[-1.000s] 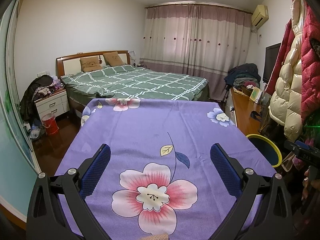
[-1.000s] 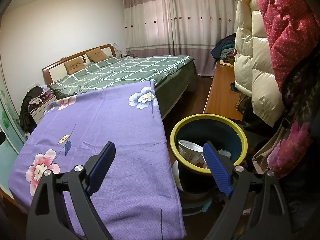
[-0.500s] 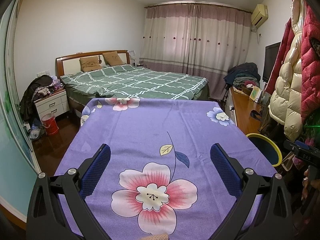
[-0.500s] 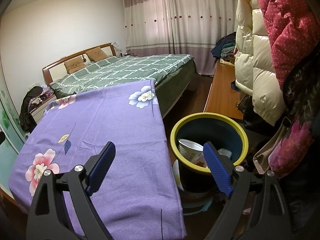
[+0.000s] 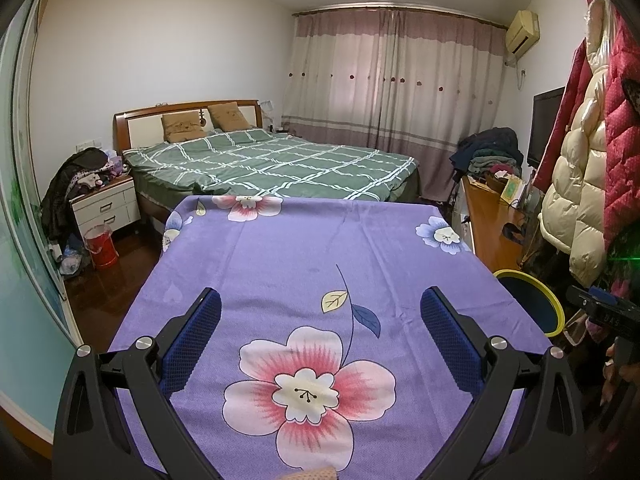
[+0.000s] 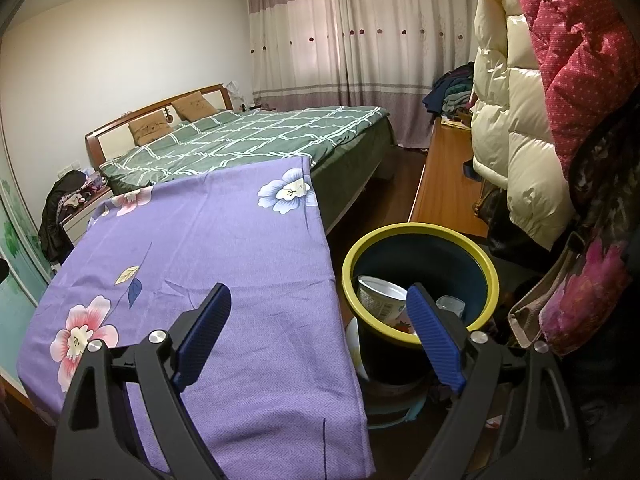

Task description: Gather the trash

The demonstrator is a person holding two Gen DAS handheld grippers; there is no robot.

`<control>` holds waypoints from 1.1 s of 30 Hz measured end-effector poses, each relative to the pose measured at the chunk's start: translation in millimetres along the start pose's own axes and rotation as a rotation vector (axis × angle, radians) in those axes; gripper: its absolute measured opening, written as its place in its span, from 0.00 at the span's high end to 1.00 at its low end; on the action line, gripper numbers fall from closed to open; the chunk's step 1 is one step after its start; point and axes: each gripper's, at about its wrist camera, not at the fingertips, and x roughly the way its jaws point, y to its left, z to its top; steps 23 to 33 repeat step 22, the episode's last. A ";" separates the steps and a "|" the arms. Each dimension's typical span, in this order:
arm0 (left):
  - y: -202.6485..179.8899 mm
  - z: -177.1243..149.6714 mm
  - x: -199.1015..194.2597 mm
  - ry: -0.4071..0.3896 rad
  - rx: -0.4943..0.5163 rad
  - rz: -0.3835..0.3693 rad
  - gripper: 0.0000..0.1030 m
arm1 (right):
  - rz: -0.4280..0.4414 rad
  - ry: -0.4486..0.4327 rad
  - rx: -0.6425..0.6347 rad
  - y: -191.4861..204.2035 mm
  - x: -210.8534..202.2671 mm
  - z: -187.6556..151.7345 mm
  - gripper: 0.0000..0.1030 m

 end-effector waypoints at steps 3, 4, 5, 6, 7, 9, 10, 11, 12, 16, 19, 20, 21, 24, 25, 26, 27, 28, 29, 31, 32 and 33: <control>-0.5 0.2 1.4 0.007 0.003 -0.002 0.05 | 0.000 0.002 0.002 0.8 0.3 -0.5 0.18; -0.7 0.5 1.8 0.009 0.003 -0.002 0.05 | -0.001 0.002 0.001 0.2 0.7 -0.4 0.18; -1.1 0.5 2.1 0.012 0.004 -0.003 0.05 | 0.000 0.001 0.001 0.1 0.6 -0.3 0.18; -0.9 0.0 2.4 0.014 0.004 -0.003 0.05 | 0.000 0.001 0.001 0.3 0.7 -0.4 0.18; -0.8 0.5 2.8 0.015 0.004 -0.002 0.05 | 0.000 0.001 0.001 0.7 0.8 -0.7 0.18; -0.9 0.6 3.6 0.019 0.002 -0.001 0.05 | 0.000 0.002 0.001 0.1 0.9 -0.2 0.18; -0.7 0.5 3.9 0.018 0.002 -0.002 0.05 | 0.000 0.002 0.002 0.5 1.0 -0.5 0.18; -0.8 0.8 3.8 0.015 0.003 -0.004 0.05 | 0.000 0.003 0.003 1.0 1.3 -0.6 0.18; -0.7 0.7 4.9 0.015 0.005 -0.002 0.05 | 0.001 0.003 0.001 0.2 1.1 0.1 0.18; 0.9 7.3 21.6 0.049 0.003 -0.003 0.05 | 0.026 0.006 -0.007 5.5 9.6 5.7 0.14; 10.6 15.6 57.3 0.114 0.002 0.006 0.05 | 0.039 0.027 -0.028 15.0 33.5 19.8 0.10; 16.8 18.7 74.4 0.133 -0.006 0.022 0.05 | 0.046 0.038 -0.035 18.5 43.3 25.2 0.08; 21.5 20.6 85.5 0.141 -0.011 0.033 0.05 | 0.061 0.061 -0.042 26.4 60.5 31.1 0.07; 28.6 22.4 101.8 0.150 -0.018 0.051 0.05 | 0.071 0.074 -0.044 31.4 72.4 34.3 0.07; 28.6 22.4 101.8 0.150 -0.018 0.051 0.05 | 0.071 0.074 -0.044 31.4 72.4 34.3 0.07; 28.6 22.4 101.8 0.150 -0.018 0.051 0.05 | 0.071 0.074 -0.044 31.4 72.4 34.3 0.07; 28.6 22.4 101.8 0.150 -0.018 0.051 0.05 | 0.071 0.074 -0.044 31.4 72.4 34.3 0.07; 28.6 22.4 101.8 0.150 -0.018 0.051 0.05 | 0.071 0.074 -0.044 31.4 72.4 34.3 0.07; 28.6 22.4 101.8 0.150 -0.018 0.051 0.05 | 0.071 0.074 -0.044 31.4 72.4 34.3 0.07; 28.6 22.4 101.8 0.150 -0.018 0.051 0.05 | 0.071 0.074 -0.044 31.4 72.4 34.3 0.07; 28.6 22.4 101.8 0.150 -0.018 0.051 0.05 | 0.071 0.074 -0.044 31.4 72.4 34.3 0.07; 28.6 22.4 101.8 0.150 -0.018 0.051 0.05 | 0.071 0.074 -0.044 31.4 72.4 34.3 0.07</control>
